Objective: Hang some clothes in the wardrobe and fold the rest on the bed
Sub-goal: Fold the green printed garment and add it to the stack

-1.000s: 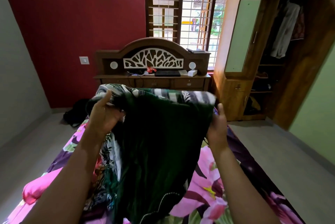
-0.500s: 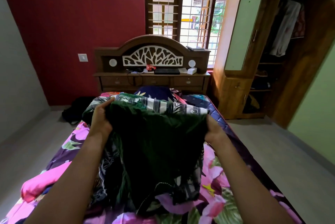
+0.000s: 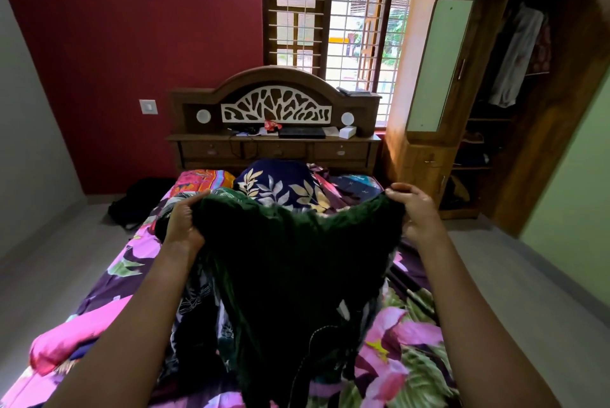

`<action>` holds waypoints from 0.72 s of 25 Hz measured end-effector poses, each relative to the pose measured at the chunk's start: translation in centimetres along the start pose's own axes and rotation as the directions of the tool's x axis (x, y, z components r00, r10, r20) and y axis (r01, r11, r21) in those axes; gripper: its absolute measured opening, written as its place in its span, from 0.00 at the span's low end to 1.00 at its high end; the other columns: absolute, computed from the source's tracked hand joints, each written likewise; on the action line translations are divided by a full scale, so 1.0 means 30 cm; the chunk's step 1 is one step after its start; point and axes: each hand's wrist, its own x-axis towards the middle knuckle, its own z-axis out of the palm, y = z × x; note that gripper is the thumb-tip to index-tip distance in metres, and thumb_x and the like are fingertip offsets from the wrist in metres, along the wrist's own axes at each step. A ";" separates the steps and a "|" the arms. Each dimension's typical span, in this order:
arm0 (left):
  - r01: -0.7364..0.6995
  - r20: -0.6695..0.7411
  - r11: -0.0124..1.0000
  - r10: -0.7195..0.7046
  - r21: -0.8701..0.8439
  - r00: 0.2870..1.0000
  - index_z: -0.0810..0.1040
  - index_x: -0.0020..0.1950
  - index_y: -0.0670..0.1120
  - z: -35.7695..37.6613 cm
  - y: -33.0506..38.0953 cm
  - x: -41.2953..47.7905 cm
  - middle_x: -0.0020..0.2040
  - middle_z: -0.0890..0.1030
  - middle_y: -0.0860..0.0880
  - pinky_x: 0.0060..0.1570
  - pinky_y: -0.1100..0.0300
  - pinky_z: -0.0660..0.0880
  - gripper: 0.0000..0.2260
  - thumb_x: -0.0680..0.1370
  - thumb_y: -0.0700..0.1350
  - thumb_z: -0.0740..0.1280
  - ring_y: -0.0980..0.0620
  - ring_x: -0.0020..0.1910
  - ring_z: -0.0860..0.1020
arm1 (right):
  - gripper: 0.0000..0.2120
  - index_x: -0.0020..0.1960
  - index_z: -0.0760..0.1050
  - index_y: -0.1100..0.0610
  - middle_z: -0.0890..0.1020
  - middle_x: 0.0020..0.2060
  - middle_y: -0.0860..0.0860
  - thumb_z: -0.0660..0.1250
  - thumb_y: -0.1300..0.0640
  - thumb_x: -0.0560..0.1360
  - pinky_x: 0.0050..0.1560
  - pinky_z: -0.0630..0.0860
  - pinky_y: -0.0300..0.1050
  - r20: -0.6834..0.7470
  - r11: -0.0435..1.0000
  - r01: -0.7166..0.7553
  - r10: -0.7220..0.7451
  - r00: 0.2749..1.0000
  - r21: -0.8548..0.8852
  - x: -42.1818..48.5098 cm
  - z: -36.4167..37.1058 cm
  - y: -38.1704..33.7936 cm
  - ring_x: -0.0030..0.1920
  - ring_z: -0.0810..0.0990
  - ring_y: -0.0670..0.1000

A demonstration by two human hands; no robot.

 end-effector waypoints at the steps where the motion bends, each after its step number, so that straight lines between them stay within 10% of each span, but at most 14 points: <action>1: 0.006 -0.008 1.000 -0.006 0.011 1.000 0.83 0.29 0.42 0.000 -0.007 0.009 0.31 0.83 0.46 0.37 0.60 0.80 0.19 0.77 0.38 0.61 0.51 0.31 0.82 | 0.11 0.43 0.74 0.56 0.80 0.35 0.54 0.65 0.72 0.72 0.30 0.78 0.39 0.113 0.999 -0.008 0.012 0.994 -0.037 -0.018 0.012 -0.002 0.31 0.81 0.48; 4: -0.032 0.052 0.998 0.030 0.045 0.998 0.82 0.25 0.43 0.038 -0.012 -0.018 0.28 0.82 0.47 0.34 0.62 0.80 0.22 0.77 0.37 0.60 0.53 0.28 0.81 | 0.09 0.45 0.75 0.55 0.81 0.41 0.53 0.66 0.68 0.72 0.42 0.81 0.43 0.260 0.939 0.066 -0.161 0.952 0.338 -0.028 -0.009 -0.006 0.41 0.82 0.51; 6: -0.106 0.061 0.993 0.103 0.047 0.993 0.80 0.22 0.44 0.069 0.024 -0.045 0.26 0.81 0.49 0.32 0.65 0.79 0.25 0.78 0.37 0.58 0.55 0.26 0.80 | 0.09 0.49 0.77 0.55 0.82 0.43 0.53 0.72 0.56 0.69 0.50 0.78 0.46 0.307 0.720 -0.048 -0.235 0.922 0.693 -0.036 -0.053 0.056 0.45 0.82 0.52; 10: -0.122 0.031 0.992 0.121 0.040 0.992 0.78 0.19 0.43 0.091 0.074 -0.080 0.24 0.80 0.50 0.31 0.65 0.78 0.28 0.79 0.37 0.57 0.55 0.25 0.80 | 0.28 0.58 0.76 0.67 0.82 0.46 0.66 0.60 0.43 0.74 0.39 0.81 0.55 0.333 0.759 -0.478 0.356 0.873 0.443 -0.066 -0.045 0.223 0.43 0.83 0.65; 15: -0.105 0.013 0.991 0.104 0.081 0.994 0.78 0.18 0.43 0.079 0.060 -0.119 0.23 0.79 0.50 0.26 0.66 0.76 0.29 0.80 0.36 0.56 0.55 0.23 0.79 | 0.13 0.52 0.78 0.55 0.81 0.50 0.54 0.68 0.50 0.69 0.61 0.72 0.50 0.336 0.765 -0.153 -0.087 0.938 0.626 -0.068 -0.013 0.071 0.53 0.79 0.54; 18: -0.117 0.017 0.990 0.116 0.081 0.993 0.76 0.17 0.44 0.073 0.075 -0.126 0.21 0.78 0.51 0.27 0.67 0.76 0.30 0.80 0.35 0.55 0.56 0.22 0.78 | 0.28 0.60 0.76 0.57 0.79 0.58 0.56 0.69 0.40 0.68 0.67 0.67 0.52 0.433 0.810 -0.203 -0.069 0.899 0.550 -0.059 -0.047 0.084 0.60 0.77 0.57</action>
